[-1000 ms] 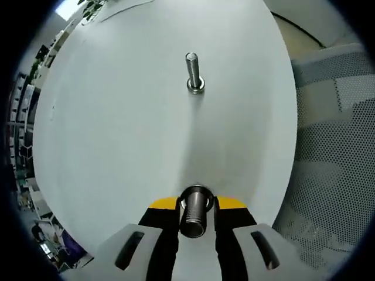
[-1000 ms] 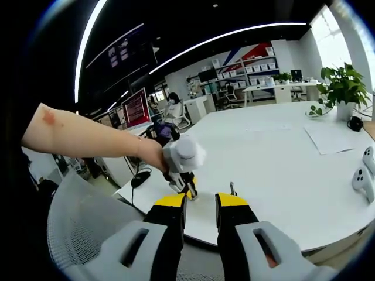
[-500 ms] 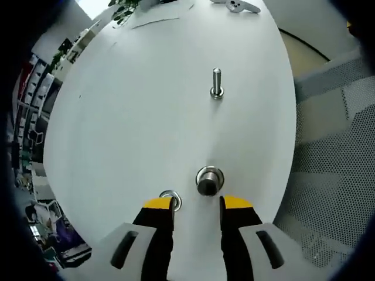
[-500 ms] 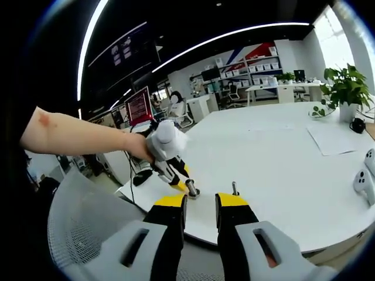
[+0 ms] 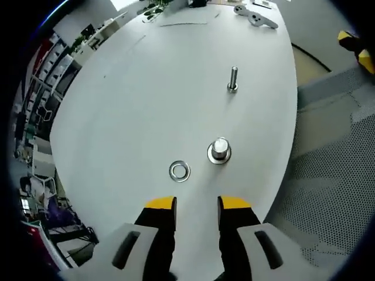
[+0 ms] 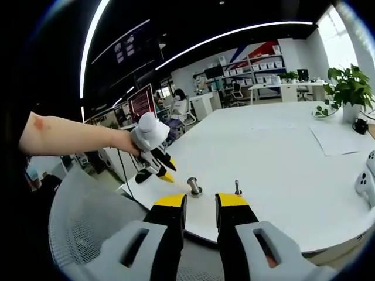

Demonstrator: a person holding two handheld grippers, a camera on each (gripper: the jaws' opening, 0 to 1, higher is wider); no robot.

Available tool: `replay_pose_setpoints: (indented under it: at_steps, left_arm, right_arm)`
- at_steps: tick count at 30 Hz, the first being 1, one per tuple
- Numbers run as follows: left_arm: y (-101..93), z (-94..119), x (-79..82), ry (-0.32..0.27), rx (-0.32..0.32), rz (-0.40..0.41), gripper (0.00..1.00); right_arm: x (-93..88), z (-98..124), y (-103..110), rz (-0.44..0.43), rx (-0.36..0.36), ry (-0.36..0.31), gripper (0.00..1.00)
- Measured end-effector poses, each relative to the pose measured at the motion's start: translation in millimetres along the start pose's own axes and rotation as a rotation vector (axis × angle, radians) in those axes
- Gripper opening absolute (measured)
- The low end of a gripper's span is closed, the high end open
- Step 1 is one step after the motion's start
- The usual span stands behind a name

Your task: Place the washer onto the threaded stud by aligning its center hole with the stud, sliding it down to the base, and recovering from edge contact or off-axis alignment until the washer reaches the visible bottom stop.

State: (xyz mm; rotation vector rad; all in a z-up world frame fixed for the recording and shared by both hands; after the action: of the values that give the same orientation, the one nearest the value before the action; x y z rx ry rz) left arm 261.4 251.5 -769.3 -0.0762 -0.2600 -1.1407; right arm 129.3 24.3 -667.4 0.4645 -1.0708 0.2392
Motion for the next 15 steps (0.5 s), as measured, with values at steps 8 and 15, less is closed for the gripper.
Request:
replay_pose_setpoints:
  at_steps: [8, 15]
  left_arm:
    - [4.0, 3.3, -10.1, -0.039, -0.005, 0.04, 0.34]
    - [10.6, 0.3, -17.9, -0.029, -0.002, 0.065, 0.35]
  right_arm:
    - [1.1, -0.1, 0.7, 0.002, 0.002, -0.006, 0.22]
    - [0.9, 0.6, 0.3, -0.002, -0.004, -0.009, 0.22]
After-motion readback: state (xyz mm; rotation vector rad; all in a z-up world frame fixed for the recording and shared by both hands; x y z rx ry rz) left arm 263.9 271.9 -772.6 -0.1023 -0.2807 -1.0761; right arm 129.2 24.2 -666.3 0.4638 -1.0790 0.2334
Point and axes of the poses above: the point that each gripper's makers call its tool centre point, and the gripper's own axes: z roughly backward along the fingers, y roughly to its left, x roughly out of its top, the point moved 3 cm from there along z, roughly backward along the fingers, and after that the axes turned 5 degrees about -x, right-handed, at the moved point
